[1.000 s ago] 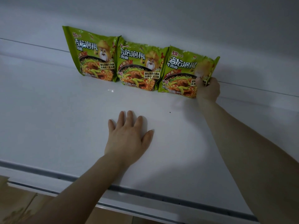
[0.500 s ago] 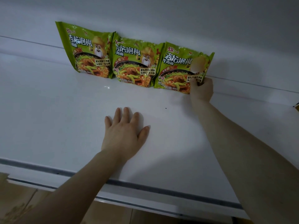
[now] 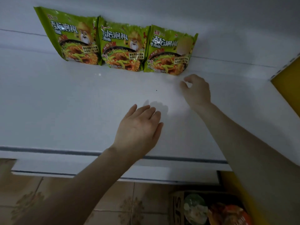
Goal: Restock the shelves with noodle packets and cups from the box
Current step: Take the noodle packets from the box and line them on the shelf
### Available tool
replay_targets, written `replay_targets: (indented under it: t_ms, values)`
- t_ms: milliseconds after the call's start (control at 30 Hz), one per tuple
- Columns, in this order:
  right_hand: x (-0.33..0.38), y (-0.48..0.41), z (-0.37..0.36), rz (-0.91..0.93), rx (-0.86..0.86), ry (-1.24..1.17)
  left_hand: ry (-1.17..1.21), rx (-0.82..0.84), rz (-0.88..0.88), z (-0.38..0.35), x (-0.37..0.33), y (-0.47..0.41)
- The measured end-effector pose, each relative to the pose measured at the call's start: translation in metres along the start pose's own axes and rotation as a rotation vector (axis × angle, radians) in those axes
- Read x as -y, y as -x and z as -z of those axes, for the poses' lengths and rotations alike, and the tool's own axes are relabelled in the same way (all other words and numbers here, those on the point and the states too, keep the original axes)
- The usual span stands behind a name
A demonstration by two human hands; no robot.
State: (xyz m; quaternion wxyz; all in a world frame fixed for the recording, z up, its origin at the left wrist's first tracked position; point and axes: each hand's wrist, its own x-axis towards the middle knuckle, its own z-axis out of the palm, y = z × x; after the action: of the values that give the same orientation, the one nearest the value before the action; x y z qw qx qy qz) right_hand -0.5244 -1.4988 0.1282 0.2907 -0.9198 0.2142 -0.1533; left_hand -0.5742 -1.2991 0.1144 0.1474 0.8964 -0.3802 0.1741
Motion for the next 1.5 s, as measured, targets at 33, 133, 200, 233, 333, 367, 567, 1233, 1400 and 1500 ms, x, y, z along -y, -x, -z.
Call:
replay_targets:
  t_ms: [33,133,200,233,333,367,567,1233,1400,1500]
  values:
    - [0.0,0.01,0.006,-0.001,0.007,0.01,0.022,0.001,-0.027,0.003,-0.006,0.004]
    - [-0.005,0.04,0.024,-0.021,0.018,0.029,0.073,0.006,-0.099,0.013,-0.026,0.017]
    - [-0.011,0.064,0.039,-0.031,0.006,0.056,0.103,-0.006,-0.152,0.018,-0.039,0.027]
    - [-0.015,0.077,0.047,-0.045,0.001,0.069,0.119,-0.013,-0.173,0.021,-0.047,0.033]
    - [-0.03,0.118,0.072,-0.119,-0.025,0.1,0.183,-0.02,-0.246,0.027,-0.075,0.049]
    - [-0.037,0.132,0.08,-0.152,-0.04,0.111,0.205,-0.015,-0.277,0.028,-0.084,0.054]
    - [-0.087,0.215,0.128,-0.344,-0.11,0.138,0.295,0.026,-0.426,0.022,-0.136,0.075]
    - [-0.314,0.43,0.132,-0.854,0.022,0.135,0.343,0.593,-0.548,-0.123,-0.285,0.182]
    - [-0.351,0.474,0.085,-0.936,0.082,0.07,0.285,0.71,-0.576,-0.172,-0.29,0.222]
    - [-0.37,0.497,0.053,-0.97,0.121,0.044,0.288,0.764,-0.593,-0.205,-0.29,0.245]
